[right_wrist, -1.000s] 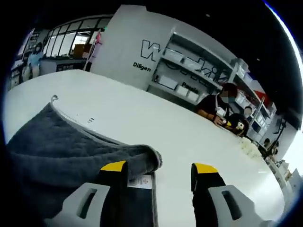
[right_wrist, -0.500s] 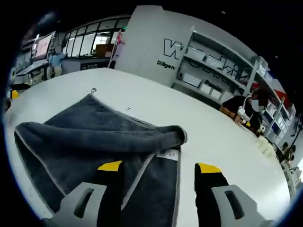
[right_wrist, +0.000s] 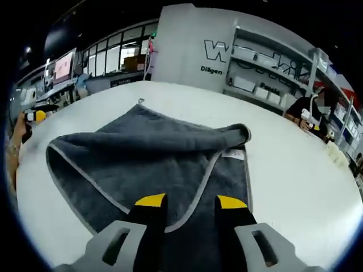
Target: Fold the towel on the table until its edges align and the towel forms a compact rectangular stack.
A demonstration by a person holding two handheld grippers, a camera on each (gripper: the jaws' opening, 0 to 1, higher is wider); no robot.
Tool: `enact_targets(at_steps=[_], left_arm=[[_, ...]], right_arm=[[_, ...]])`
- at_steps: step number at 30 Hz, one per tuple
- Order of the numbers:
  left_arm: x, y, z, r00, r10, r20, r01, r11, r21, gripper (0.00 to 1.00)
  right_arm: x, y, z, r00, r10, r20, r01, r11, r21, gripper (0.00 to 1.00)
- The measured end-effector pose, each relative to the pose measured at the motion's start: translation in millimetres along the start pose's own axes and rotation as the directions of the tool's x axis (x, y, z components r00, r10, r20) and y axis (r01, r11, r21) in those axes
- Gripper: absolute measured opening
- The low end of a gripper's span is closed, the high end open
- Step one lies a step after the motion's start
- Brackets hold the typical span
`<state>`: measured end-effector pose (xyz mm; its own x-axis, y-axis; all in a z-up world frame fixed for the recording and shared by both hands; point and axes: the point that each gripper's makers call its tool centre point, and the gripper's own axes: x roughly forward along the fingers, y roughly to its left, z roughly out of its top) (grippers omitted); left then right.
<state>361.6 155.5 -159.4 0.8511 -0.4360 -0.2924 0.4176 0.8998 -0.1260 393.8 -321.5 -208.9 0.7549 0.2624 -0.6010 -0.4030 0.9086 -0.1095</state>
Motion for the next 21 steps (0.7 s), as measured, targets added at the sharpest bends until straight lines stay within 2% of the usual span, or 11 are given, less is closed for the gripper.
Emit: enact_targets(at_steps=[9,13,18,21], left_arm=[[1,-2.0,1.0,1.0,-0.006,0.001,0.006,1.0,0.0,0.86],[1,-2.5,1.1,1.0,-0.009,0.002,0.009,1.0,-0.003,0.86],[1,-3.4,1.0,1.0,-0.011,0.001,0.011,1.0,-0.004,0.86],[1,-4.1,0.6,1.0,-0.012,0.0,0.012,1.0,-0.004,0.86]], right_arm=[[13,3,-25.1,0.998,0.033,-0.061,-0.027,0.995,0.1,0.22],[15,6,-26.7,0.996,0.054,-0.065,-0.043,0.985,0.165,0.15],[10,13,-24.8,0.997,0.061,-0.045,-0.054,0.987,0.153,0.06],[6,11,-19.7,0.998,0.05,-0.024,-0.046,0.989,0.139,0.05]])
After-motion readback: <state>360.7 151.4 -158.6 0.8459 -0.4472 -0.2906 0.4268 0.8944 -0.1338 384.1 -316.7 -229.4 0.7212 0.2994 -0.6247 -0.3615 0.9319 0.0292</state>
